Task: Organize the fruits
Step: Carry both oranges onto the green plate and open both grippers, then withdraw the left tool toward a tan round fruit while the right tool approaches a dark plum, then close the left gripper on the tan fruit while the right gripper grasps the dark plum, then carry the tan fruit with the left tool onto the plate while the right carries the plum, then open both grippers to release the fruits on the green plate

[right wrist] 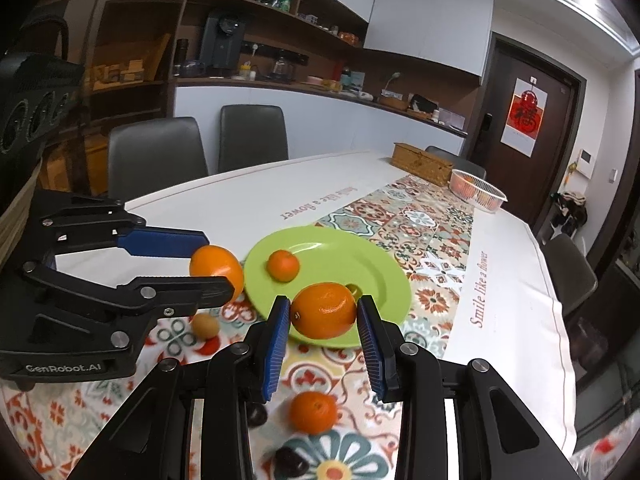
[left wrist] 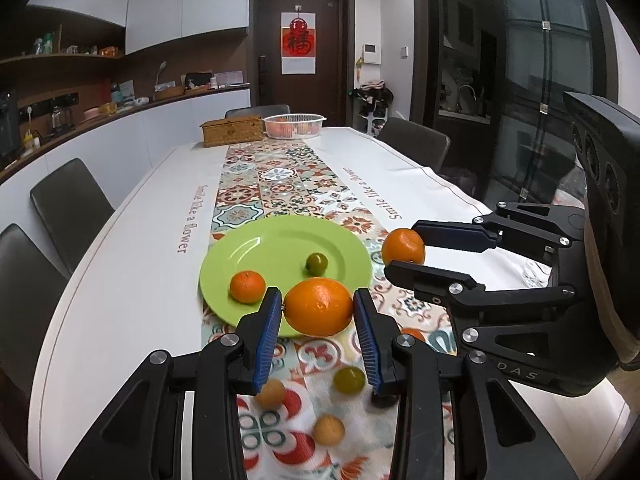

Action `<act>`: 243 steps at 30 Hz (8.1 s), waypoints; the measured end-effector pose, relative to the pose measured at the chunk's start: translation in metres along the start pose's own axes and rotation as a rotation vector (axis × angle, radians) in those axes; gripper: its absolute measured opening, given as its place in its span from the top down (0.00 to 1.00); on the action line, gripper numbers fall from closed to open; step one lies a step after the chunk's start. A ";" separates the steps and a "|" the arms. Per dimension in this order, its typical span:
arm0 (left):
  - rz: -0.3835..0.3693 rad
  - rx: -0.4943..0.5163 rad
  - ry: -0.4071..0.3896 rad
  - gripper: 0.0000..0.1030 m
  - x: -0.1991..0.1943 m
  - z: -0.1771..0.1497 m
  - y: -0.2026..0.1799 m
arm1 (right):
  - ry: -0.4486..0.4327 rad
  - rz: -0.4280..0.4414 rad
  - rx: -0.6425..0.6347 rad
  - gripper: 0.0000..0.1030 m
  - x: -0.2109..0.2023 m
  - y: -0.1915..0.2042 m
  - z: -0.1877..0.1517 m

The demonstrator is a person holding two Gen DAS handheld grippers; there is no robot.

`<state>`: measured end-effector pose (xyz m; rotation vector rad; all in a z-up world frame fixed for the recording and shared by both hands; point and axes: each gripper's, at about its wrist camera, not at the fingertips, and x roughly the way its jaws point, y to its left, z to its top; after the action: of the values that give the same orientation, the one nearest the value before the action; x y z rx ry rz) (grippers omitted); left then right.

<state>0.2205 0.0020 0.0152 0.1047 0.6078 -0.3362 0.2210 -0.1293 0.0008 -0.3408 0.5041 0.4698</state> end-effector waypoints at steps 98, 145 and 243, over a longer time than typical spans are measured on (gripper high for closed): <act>0.074 -0.127 0.116 0.30 -0.054 -0.037 0.002 | 0.215 -0.029 0.377 0.46 -0.035 -0.001 -0.034; -0.027 -0.090 0.354 0.75 0.048 -0.093 -0.004 | 0.429 0.026 0.434 0.67 0.024 0.004 -0.101; 0.050 -0.079 0.237 0.67 0.138 0.037 0.054 | 0.317 0.070 0.377 0.64 0.168 -0.083 0.020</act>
<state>0.3655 0.0072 -0.0343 0.0846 0.8511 -0.2521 0.4009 -0.1331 -0.0563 -0.0329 0.8994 0.3795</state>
